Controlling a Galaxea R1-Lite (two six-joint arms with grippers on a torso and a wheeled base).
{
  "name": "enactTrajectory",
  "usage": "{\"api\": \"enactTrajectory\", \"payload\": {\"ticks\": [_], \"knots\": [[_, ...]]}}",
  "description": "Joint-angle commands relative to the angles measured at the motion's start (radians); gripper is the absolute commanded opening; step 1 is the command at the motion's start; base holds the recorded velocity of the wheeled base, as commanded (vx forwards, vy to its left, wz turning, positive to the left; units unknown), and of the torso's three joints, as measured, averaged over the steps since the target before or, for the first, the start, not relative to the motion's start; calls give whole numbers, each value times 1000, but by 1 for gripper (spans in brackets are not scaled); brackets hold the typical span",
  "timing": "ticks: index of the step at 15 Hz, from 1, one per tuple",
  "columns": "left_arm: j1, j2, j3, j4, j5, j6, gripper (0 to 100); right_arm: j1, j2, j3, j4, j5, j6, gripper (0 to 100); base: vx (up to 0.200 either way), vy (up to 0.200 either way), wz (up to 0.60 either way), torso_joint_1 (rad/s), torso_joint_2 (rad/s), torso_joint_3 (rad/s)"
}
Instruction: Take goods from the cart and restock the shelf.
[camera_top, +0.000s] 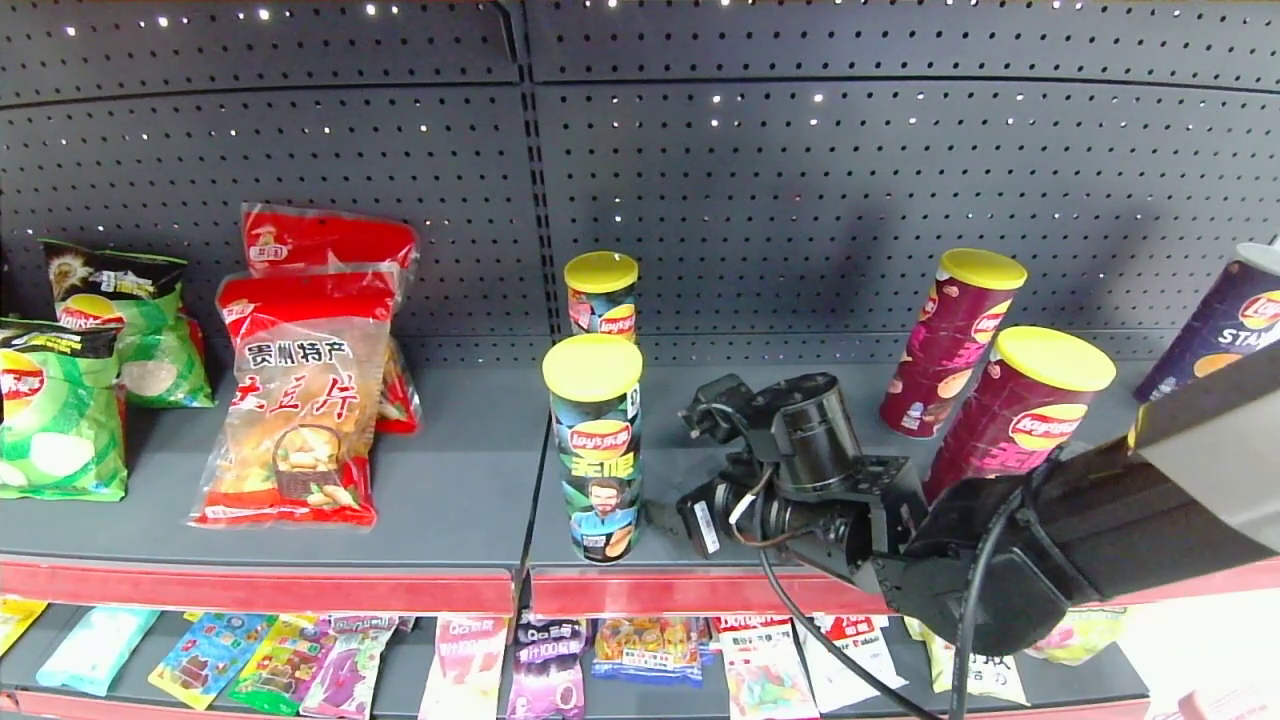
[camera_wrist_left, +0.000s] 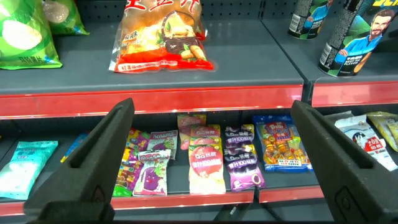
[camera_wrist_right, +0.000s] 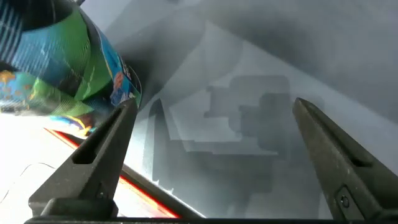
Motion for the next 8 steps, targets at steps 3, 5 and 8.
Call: {"api": "enactTrajectory", "payload": {"ticks": [3,5,8], "knots": [[0,1,0,0,0,0,100,1,5,-7,0,0,-2,100,0,0,0,0,0,0],[0,1,0,0,0,0,100,2,10,-7,-2,0,-2,100,0,0,0,0,0,0],[0,1,0,0,0,0,100,2,11,-13,0,0,0,100,0,0,0,0,0,0]]}}
